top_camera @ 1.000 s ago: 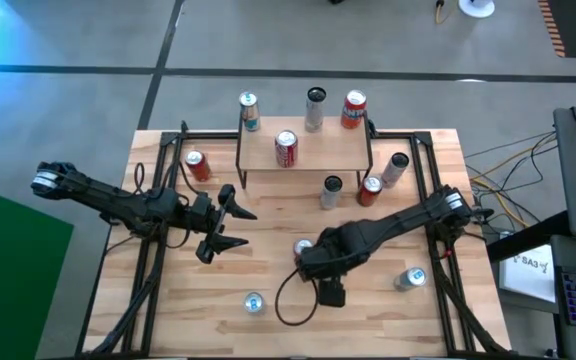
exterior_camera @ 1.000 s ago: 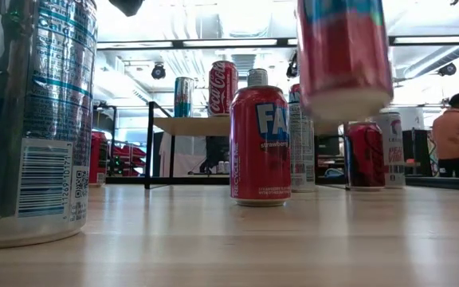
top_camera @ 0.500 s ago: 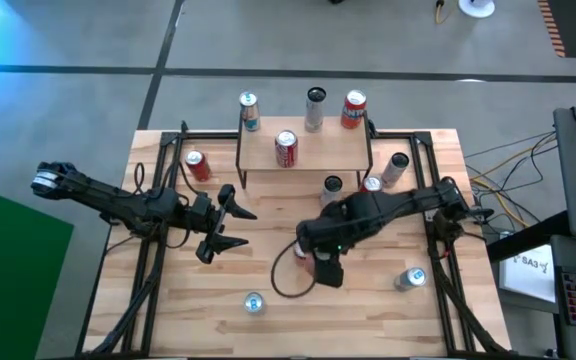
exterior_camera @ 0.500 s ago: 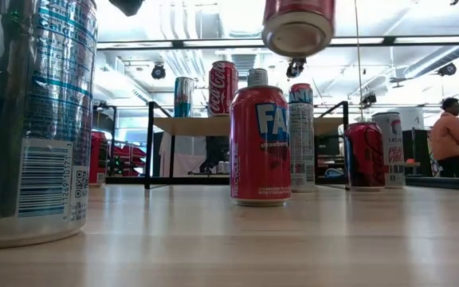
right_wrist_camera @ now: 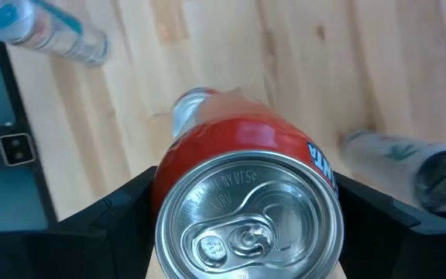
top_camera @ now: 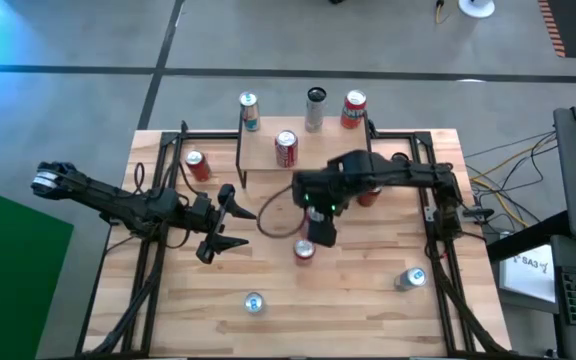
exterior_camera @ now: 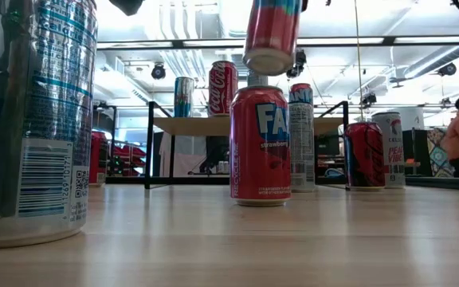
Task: Place canned beverage on shelf
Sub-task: Put the bottom red soda can on the shelf
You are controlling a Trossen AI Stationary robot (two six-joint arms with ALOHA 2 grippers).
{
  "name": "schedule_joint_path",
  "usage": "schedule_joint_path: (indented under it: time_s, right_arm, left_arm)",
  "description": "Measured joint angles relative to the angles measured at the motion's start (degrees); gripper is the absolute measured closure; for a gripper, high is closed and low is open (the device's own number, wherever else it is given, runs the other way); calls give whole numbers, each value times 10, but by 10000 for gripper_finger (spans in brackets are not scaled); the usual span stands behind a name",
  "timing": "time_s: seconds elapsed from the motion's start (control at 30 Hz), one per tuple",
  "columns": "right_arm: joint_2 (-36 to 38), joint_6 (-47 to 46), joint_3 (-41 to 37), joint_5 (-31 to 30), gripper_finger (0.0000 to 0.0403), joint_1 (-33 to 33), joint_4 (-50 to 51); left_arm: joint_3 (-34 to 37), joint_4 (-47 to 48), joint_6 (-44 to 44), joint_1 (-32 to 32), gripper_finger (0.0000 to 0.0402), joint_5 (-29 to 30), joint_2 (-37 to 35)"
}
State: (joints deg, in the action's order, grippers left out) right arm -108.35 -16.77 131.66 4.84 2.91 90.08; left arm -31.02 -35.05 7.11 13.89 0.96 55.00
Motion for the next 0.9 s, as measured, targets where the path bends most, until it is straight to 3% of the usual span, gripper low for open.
schedule_joint_path:
  time_s: [0.67,0.9]
  right_arm:
    - [30,118,0,13,113,-170,0]
    - [44,149,0,-23,113,-209,0]
  left_arm:
    - [-2,0,-26,-1,127,1,0]
    - [-8,1,-49,-1,127,1,0]
